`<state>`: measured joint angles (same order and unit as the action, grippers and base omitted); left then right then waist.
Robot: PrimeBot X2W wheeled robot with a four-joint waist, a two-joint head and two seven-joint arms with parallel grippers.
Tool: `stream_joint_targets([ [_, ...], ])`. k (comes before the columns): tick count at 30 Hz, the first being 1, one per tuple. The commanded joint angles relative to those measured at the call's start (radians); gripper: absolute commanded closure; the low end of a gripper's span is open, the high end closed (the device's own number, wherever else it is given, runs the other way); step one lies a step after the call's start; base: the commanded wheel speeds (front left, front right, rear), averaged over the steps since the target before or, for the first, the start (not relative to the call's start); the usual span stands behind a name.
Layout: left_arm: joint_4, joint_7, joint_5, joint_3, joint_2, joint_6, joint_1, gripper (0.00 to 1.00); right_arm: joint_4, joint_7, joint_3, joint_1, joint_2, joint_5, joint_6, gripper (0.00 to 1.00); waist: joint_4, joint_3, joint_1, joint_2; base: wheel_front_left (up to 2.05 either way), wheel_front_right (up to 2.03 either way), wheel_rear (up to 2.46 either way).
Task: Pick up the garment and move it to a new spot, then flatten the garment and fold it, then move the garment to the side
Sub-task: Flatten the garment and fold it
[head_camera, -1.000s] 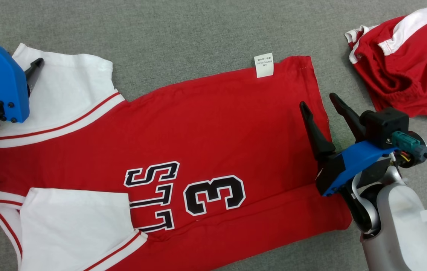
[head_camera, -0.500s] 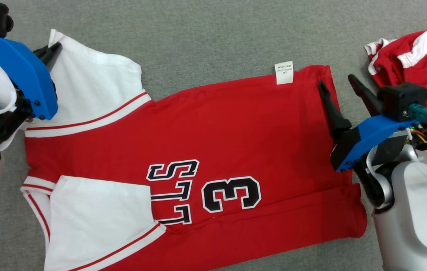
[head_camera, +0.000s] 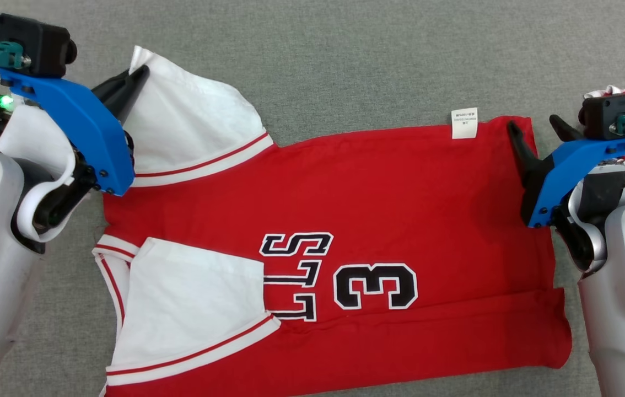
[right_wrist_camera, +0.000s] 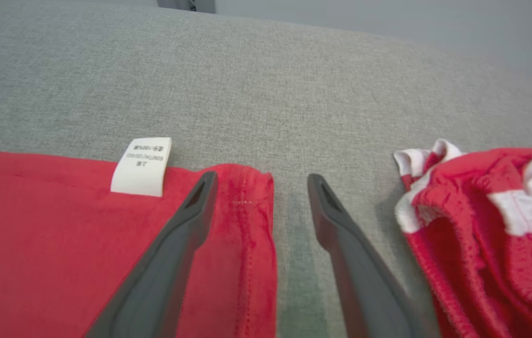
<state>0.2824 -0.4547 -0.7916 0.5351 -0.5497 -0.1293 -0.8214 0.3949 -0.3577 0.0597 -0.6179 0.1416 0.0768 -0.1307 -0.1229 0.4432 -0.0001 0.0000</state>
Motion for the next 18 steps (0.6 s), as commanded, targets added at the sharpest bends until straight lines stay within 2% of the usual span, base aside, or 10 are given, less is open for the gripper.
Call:
stream_joint_targets([
  [1,-0.005,0.012,-0.006,0.009,-0.004,-0.001,0.007,1.00,0.010,-0.004,0.006,-0.023,0.005,-0.001,0.000,0.00,0.005,0.000,0.0001,0.0000,0.00,0.00,0.00],
  [2,-0.007,0.021,-0.008,0.020,-0.007,-0.001,0.007,1.00,0.019,-0.007,0.009,-0.025,0.008,-0.001,0.000,0.00,0.009,0.000,0.0001,0.0000,0.00,0.00,0.00],
  [3,-0.009,0.030,-0.009,0.030,-0.009,-0.001,0.006,1.00,0.028,-0.008,0.012,-0.027,0.010,-0.004,0.000,0.15,0.013,-0.001,0.0001,0.0000,0.00,0.00,0.00],
  [5,-0.009,0.047,-0.011,0.048,-0.013,-0.001,0.001,1.00,0.047,-0.012,0.025,-0.035,0.003,0.010,0.000,0.35,0.019,-0.002,0.0001,0.0000,0.00,0.00,0.00],
  [6,-0.007,0.054,-0.013,0.053,-0.014,-0.001,-0.003,1.00,0.057,-0.017,0.034,-0.042,-0.001,0.017,0.000,0.40,0.022,-0.002,0.0001,0.0000,0.00,0.00,0.00],
  [12,0.004,0.091,-0.026,0.086,-0.016,-0.001,-0.026,1.00,0.133,-0.032,0.064,-0.086,0.006,0.035,0.000,0.52,0.039,0.005,0.0001,0.0000,0.00,0.00,0.00],
  [14,0.009,0.102,-0.027,0.099,-0.015,-0.001,-0.030,1.00,0.161,-0.035,0.068,-0.098,0.009,0.036,0.000,0.60,0.043,0.005,0.0001,0.0000,0.00,0.00,0.00],
  [15,0.012,0.108,-0.031,0.106,-0.013,-0.001,-0.031,1.00,0.173,-0.036,0.068,-0.103,0.010,0.037,0.000,0.67,0.045,0.003,0.0001,0.0000,0.00,0.00,0.00],
  [17,0.017,0.121,-0.035,0.117,-0.012,-0.001,-0.032,1.00,0.192,-0.025,0.064,-0.108,0.011,0.036,0.000,1.00,0.048,-0.003,0.0001,0.0000,0.00,0.00,0.00],
  [18,0.019,0.129,-0.036,0.123,-0.012,-0.001,-0.031,1.00,0.198,-0.016,0.061,-0.110,0.010,0.037,0.000,1.00,0.049,-0.008,0.0001,0.0000,0.00,0.00,0.00],
])
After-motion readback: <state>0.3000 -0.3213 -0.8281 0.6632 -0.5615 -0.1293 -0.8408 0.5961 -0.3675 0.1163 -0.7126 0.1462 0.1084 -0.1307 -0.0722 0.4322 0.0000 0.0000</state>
